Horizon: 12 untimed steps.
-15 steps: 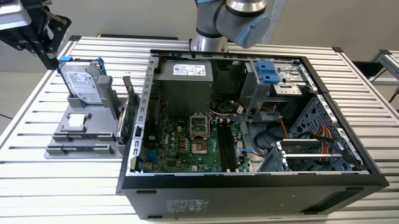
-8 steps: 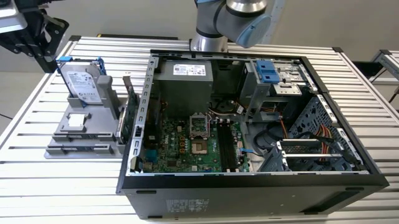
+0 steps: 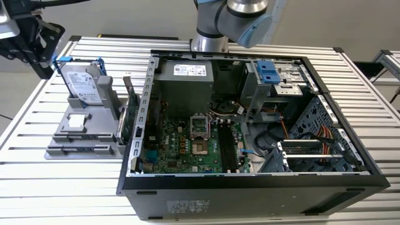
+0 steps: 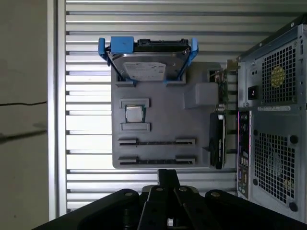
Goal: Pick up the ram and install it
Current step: 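Pick up the ram and move it above insertion slot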
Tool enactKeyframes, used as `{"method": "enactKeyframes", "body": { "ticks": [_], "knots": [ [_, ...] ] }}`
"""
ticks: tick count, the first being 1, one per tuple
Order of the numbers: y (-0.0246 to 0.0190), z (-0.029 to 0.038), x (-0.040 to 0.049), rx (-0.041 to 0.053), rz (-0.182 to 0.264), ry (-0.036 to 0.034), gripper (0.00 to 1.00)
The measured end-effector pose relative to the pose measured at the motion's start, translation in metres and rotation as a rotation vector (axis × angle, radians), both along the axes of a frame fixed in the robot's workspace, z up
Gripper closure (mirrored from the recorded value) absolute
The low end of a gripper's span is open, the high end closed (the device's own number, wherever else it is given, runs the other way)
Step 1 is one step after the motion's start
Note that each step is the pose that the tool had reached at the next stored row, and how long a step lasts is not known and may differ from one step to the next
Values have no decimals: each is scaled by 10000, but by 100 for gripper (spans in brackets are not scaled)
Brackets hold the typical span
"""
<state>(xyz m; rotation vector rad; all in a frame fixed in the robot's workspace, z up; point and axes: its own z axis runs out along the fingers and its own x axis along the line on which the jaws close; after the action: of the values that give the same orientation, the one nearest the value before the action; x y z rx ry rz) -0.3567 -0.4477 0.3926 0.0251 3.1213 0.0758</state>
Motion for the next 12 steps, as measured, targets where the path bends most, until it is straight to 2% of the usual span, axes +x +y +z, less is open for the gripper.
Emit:
{"method": "enactKeyframes", "body": {
  "ticks": [12],
  "knots": [
    [-173, 0, -4, 0, -21, 0, 100]
  ]
}}
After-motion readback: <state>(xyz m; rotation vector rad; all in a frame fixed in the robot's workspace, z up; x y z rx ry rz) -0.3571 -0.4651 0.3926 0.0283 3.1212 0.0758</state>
